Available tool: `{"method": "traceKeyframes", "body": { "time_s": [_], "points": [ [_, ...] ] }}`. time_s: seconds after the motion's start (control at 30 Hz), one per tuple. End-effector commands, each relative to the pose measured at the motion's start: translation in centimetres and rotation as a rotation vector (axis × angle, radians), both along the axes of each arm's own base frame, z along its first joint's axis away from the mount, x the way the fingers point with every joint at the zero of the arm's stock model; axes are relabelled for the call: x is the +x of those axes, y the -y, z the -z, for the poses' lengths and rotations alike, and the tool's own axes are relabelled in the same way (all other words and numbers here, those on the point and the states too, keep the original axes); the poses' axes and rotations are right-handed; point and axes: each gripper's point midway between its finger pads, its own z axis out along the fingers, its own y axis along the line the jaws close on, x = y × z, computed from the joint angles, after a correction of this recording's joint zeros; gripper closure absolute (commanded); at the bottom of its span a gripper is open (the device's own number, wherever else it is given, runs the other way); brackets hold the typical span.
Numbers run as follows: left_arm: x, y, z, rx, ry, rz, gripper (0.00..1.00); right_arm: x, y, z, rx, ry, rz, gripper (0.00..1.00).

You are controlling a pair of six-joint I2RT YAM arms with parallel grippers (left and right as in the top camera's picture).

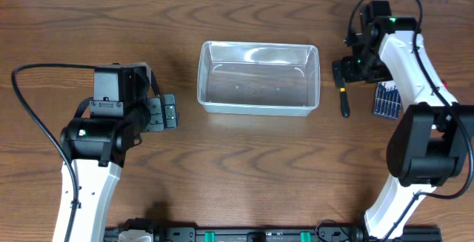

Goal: Pack container
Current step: 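Move both grippers forward, right gripper toward the yellow screwdriver, then lower the right gripper and grasp the yellow-handled screwdriver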

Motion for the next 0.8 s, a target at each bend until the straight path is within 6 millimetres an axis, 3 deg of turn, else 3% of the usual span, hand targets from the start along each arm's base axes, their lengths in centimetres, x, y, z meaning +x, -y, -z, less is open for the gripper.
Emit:
{"method": "traceKeyframes", "body": {
  "time_s": [0.0,0.6,0.77],
  "points": [
    [0.1,-0.9,-0.7,0.050,0.013,-0.016,0.02,0.2,-0.7,1.5,-0.010,-0.030,-0.027,0.01],
    [-0.5,-1.1,-0.3,0.059,-0.017,-0.020,0.02,-0.4,-1.0,6.8,0.006,-0.123,-0.027,0.01],
    [-0.8,-1.1,-0.2,0.060,-0.030,-0.019,0.01,-0.8,-0.8,7.5,0.002,-0.146,-0.024,0.01]
  ]
}}
